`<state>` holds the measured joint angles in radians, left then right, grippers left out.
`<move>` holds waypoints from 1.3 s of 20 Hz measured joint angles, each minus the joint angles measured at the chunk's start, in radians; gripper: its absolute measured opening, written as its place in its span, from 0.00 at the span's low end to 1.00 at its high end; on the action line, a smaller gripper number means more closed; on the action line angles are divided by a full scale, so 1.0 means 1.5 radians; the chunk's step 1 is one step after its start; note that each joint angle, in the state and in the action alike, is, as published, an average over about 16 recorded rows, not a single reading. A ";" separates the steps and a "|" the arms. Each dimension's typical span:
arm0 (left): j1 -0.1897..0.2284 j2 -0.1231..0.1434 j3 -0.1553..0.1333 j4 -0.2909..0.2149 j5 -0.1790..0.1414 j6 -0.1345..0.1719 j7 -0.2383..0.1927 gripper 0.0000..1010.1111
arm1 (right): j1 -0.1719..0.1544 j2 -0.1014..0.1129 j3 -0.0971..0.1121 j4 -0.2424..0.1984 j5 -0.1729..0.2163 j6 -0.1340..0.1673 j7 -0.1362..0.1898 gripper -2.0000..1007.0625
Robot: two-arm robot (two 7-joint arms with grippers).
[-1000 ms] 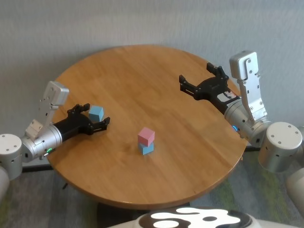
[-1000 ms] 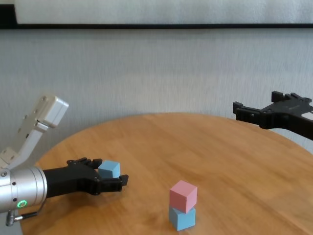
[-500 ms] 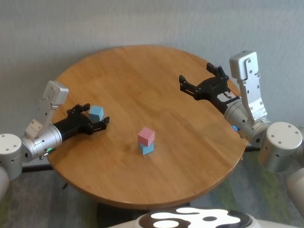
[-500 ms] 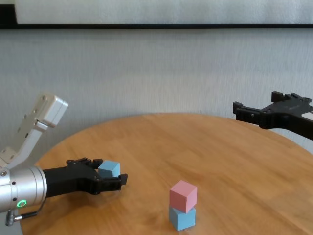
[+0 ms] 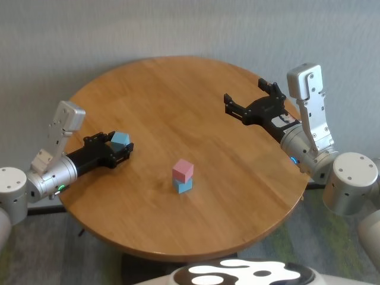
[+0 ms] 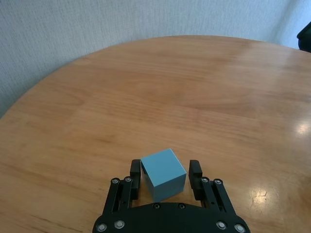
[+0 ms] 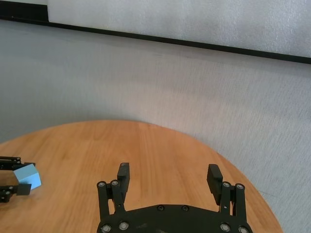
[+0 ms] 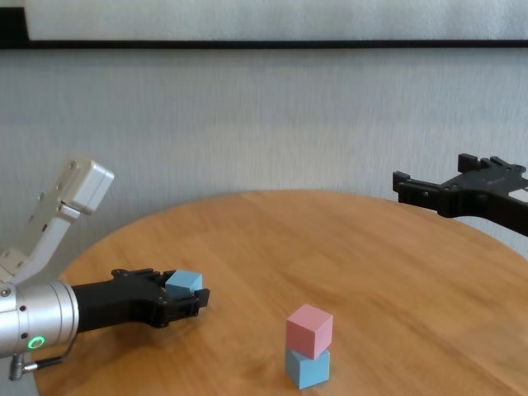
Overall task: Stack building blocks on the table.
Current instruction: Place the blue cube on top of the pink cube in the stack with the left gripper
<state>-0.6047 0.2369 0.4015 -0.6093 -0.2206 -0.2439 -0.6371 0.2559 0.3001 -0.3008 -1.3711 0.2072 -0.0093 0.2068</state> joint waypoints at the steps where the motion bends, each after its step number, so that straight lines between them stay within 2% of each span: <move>1: 0.000 0.000 0.000 0.000 0.000 0.000 0.000 0.65 | 0.000 0.000 0.000 0.000 0.000 0.000 0.000 1.00; 7: 0.000 0.000 0.000 -0.001 0.000 0.000 0.000 0.49 | 0.000 0.000 0.000 0.000 0.000 0.000 0.000 1.00; 12: 0.001 0.000 0.000 -0.001 -0.001 0.001 0.000 0.42 | 0.000 0.000 0.000 0.000 0.000 0.000 0.000 1.00; 26: 0.002 0.001 -0.002 -0.004 -0.001 0.001 0.000 0.39 | 0.000 0.000 0.000 0.000 0.000 0.000 0.000 1.00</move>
<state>-0.6020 0.2379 0.3991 -0.6152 -0.2215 -0.2417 -0.6373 0.2559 0.3001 -0.3008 -1.3711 0.2072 -0.0093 0.2068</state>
